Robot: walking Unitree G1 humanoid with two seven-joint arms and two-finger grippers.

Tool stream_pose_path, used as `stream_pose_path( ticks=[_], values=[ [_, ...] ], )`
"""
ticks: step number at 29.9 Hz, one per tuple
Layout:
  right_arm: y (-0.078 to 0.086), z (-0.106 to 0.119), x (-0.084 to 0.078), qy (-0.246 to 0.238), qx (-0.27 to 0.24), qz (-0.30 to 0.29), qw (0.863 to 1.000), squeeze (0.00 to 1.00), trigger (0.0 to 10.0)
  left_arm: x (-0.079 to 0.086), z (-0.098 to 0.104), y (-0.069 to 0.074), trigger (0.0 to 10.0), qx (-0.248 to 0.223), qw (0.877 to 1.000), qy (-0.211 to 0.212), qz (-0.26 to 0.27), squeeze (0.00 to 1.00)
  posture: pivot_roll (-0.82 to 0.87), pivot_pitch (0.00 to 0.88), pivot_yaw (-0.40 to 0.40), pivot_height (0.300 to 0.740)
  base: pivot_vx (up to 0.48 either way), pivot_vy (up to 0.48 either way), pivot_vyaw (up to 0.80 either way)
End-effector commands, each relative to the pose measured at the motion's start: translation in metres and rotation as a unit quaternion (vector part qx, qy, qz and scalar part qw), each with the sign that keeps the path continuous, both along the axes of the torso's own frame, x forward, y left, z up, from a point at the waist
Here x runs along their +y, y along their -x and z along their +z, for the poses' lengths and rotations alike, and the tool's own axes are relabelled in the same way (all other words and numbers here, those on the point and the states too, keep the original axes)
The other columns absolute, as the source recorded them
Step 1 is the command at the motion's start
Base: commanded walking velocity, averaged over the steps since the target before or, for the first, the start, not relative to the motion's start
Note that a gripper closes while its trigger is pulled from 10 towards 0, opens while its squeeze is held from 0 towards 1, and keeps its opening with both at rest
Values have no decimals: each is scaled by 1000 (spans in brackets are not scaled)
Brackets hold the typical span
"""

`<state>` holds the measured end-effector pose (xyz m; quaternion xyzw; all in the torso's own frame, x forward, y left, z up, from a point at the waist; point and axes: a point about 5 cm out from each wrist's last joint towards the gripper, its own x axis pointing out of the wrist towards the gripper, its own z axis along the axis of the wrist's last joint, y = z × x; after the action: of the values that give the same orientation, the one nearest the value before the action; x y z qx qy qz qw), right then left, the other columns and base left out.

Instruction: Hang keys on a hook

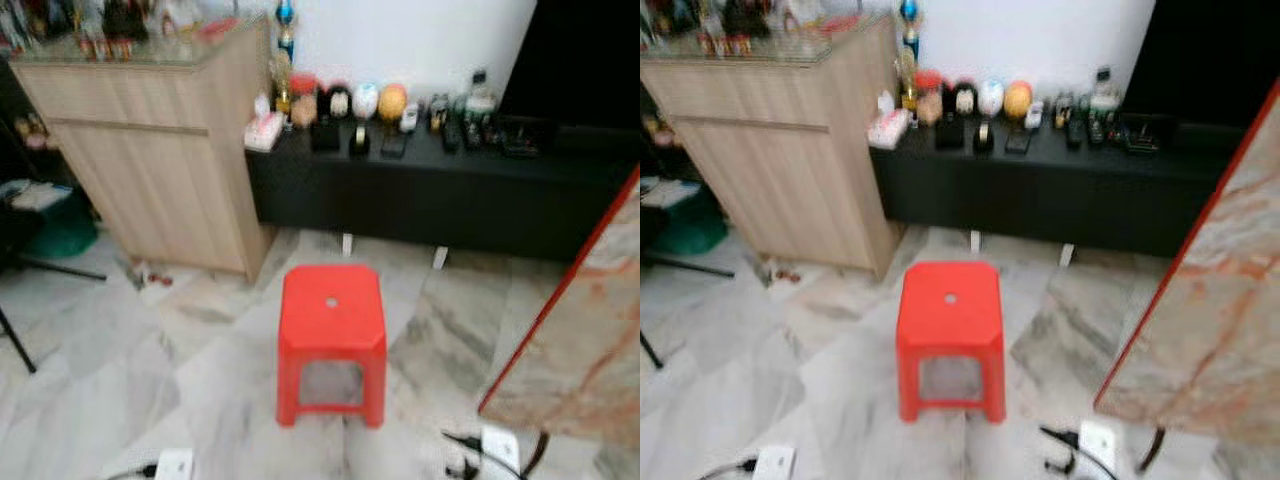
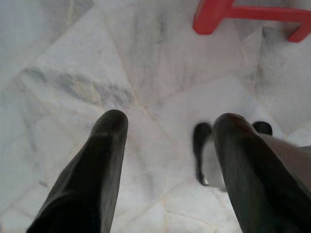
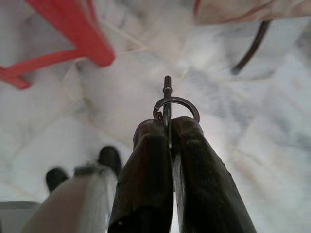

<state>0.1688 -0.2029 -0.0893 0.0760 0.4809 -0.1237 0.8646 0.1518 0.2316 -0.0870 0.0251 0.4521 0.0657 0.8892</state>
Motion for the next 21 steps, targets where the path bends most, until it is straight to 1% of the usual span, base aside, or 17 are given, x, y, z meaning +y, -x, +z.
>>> stream_pose_path(
  ticks=[1, 14, 21],
  values=[
    [-4, 1, 6, -6, -9, 5, 1000, 0, 10000, 2, -4, 10, 10000, 22, 1000, -3, -2, 0, -31, 46, -35, 740, 0, -285, 0],
    [-6, 2, 8, -6, -10, 11, 1000, 0, 10000, 3, -4, 11, 10000, 24, 1000, -2, 1, 0, -25, 39, -35, 740, 0, -282, 0],
    [-7, 2, 7, -3, -12, 10, 1000, 0, 10000, 2, -4, 9, 10000, 22, 1000, -1, -1, 0, -31, 18, -30, 740, 0, -281, 0]
  ],
)
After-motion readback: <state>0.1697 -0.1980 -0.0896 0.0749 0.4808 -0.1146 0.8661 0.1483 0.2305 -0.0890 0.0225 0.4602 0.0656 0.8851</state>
